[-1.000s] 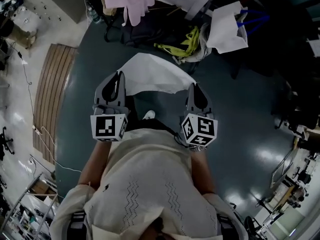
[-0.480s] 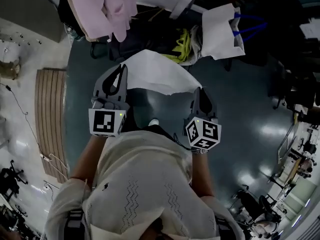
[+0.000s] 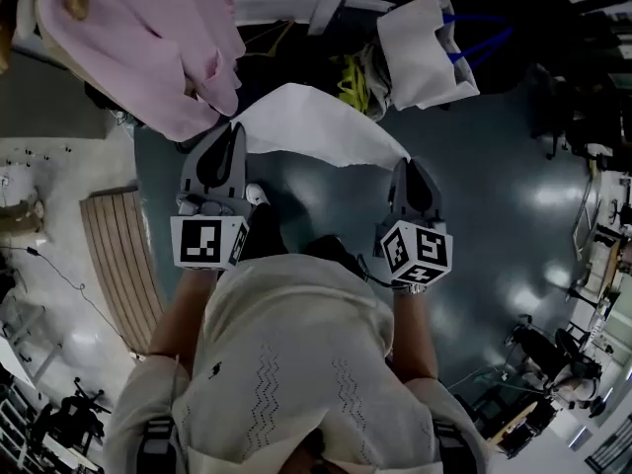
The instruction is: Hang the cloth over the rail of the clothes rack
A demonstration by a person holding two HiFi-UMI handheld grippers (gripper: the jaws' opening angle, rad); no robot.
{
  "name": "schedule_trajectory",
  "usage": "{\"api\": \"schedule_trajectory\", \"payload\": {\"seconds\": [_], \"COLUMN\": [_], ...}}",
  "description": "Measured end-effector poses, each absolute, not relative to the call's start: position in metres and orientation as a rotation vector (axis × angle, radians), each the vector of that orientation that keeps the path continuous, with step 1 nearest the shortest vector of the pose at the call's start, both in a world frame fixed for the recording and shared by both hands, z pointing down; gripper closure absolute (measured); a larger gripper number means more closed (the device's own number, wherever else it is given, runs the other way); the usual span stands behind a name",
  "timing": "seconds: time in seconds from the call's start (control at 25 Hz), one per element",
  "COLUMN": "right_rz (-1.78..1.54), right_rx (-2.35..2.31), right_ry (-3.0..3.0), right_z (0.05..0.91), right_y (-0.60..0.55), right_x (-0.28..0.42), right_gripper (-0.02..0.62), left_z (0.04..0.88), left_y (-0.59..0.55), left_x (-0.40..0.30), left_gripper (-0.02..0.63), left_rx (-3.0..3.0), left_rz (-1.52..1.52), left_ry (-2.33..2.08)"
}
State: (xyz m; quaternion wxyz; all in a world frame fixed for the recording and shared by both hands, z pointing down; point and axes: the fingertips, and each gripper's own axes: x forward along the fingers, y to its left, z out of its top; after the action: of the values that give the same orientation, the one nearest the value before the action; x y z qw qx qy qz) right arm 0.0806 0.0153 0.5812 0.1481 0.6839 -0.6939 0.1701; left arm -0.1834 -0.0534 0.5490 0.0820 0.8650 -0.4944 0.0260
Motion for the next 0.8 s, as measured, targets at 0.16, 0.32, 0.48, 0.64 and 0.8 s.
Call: {"api": "schedule_trajectory", "payload": {"seconds": [0.16, 0.32, 0.48, 0.64, 0.8], "right_rz": [0.538, 0.587, 0.573, 0.547, 0.519], "right_rx": [1.977, 1.908, 1.791, 1.702, 1.666], "right_ry": [-2.019, -2.093, -2.176, -2.253, -2.305], "right_z": [0.579, 0.580, 0.576, 0.565, 0.557], "right_y": [0.002, -0.019, -0.045, -0.069, -0.089], "right_x": [0.079, 0.072, 0.067, 0.073, 0.096], "right_gripper": [0.566, 0.566, 0.566, 0.566, 0.566], "left_z": [0.538, 0.534, 0.537, 0.525, 0.510], "left_y": [-0.066, -0.060, -0.048, -0.051, -0.065], "left_x": [-0.189, -0.199, -0.205, -0.195, -0.168], "left_gripper": [0.588, 0.588, 0.588, 0.588, 0.588], "left_rx": [2.638, 2.604, 2.529, 2.531, 2.521], "left_rz": [0.031, 0.035, 0.081, 0.132, 0.113], "left_ry": [-1.420, -1.472, -1.577, -1.647, -1.738]}}
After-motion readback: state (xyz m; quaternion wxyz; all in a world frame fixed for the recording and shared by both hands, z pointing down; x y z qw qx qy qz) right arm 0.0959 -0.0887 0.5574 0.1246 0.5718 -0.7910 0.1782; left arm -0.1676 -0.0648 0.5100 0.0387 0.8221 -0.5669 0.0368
